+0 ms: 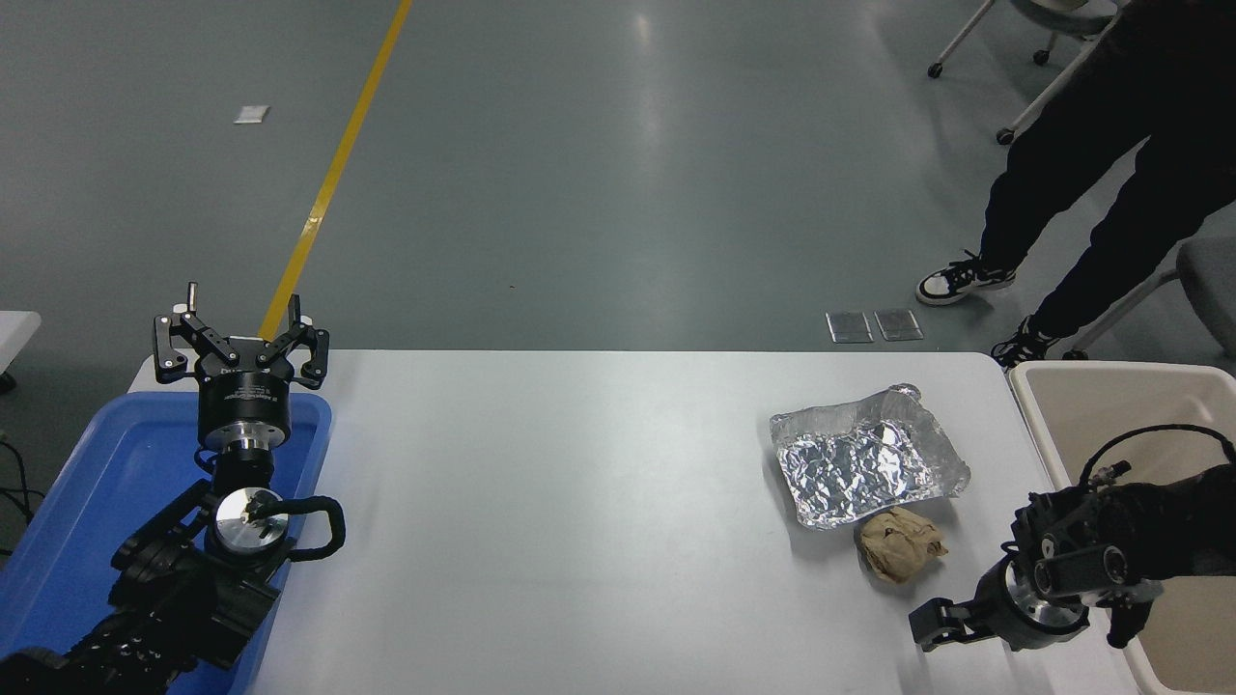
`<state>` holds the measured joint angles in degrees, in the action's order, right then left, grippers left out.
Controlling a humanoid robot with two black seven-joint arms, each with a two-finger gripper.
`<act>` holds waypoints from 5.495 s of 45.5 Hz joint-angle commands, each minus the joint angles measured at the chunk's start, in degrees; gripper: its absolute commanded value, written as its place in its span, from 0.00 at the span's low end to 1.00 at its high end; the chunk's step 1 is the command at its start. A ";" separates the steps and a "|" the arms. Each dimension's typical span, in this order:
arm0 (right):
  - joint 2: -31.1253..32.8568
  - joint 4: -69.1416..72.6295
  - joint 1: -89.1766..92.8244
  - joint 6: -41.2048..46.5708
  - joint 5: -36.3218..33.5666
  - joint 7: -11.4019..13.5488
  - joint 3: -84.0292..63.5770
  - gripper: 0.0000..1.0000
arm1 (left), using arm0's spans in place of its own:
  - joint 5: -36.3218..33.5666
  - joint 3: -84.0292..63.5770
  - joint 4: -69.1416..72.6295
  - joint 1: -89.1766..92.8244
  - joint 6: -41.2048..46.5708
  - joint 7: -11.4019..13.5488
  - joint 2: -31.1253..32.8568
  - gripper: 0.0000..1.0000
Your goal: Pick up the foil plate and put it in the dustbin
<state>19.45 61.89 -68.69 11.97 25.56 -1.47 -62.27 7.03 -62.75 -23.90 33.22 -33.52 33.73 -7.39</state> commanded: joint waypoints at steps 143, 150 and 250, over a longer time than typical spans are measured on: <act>-7.32 -33.51 14.29 -24.98 5.03 2.00 13.67 0.93 | 0.00 0.08 -0.01 0.09 -0.05 0.11 -0.17 0.99; -7.41 -34.47 14.73 -25.06 5.47 2.08 13.58 0.51 | 0.00 0.08 -0.01 0.09 -0.05 0.11 -0.17 0.99; 11.13 16.26 -65.00 -11.79 1.16 0.50 -29.57 0.00 | 0.00 0.08 -0.01 0.00 -0.05 0.02 -0.17 0.99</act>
<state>30.26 83.52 -135.73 -1.24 29.53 -0.92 -86.67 7.02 -62.67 -23.90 33.30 -33.58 33.75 -7.56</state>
